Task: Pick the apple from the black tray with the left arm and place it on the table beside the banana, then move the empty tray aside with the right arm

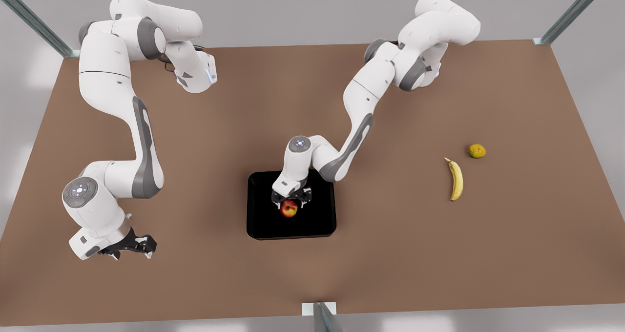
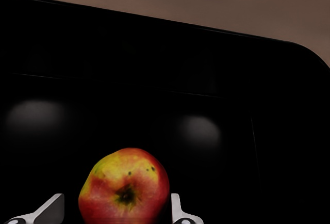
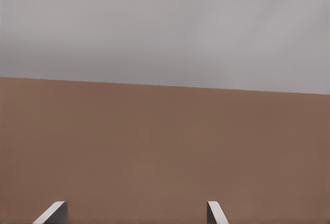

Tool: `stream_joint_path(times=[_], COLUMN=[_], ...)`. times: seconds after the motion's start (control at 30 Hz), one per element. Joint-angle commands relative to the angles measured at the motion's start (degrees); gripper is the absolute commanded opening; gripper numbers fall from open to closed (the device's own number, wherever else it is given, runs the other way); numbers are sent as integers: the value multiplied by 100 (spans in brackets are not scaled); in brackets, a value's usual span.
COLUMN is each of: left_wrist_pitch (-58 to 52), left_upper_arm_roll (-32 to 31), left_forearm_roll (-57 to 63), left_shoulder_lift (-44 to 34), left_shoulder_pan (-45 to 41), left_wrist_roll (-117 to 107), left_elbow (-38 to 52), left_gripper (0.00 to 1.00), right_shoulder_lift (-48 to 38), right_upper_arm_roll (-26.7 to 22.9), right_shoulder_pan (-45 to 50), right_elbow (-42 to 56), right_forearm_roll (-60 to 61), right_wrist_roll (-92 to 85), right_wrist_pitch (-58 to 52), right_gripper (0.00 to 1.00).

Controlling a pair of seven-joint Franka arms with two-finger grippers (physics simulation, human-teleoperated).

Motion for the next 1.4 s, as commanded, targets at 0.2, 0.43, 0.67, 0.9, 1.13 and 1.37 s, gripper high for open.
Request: stream_joint_path(times=[0.2, 0.43, 0.67, 0.9, 1.13, 1.37], left_wrist_pitch=[-86, -2037, -3821, -2733, -2263, -4586], left_upper_arm_roll=[17, -230, -238, -212, -177, -168], left_forearm_roll=[11, -455, -1176, -1123, -1017, -1492], left_shoulder_lift=[-10, -818, -2137, -2215, -3023, -4659], left_shoulder_pan=[-12, 296, 1771, 3301, 3416, 3794], left_wrist_roll=[-237, 1204, 3479, 5924, 6091, 6135], left_elbow=[4, -5, -330, -2087, -3047, -2044], left_gripper=[72, 75, 75, 77, 100, 100], right_shoulder_lift=[-8, -8, -569, -1774, -1511, -1177], right_upper_arm_roll=[-1, -1, 402, 3365, 3515, 3348], right_shoulder_pan=[0, 0, 44, 132, 133, 106], right_elbow=[5, 5, 5, 287, -909, -917], right_forearm_roll=[9, 9, -8, 62, 394, 501], right_wrist_roll=[-31, -31, -13, 3360, 6737, 7361], right_wrist_pitch=[0, 0, -1289, -4983, -3446, -3059], right_gripper=[100, 100, 100, 100, 100, 100])
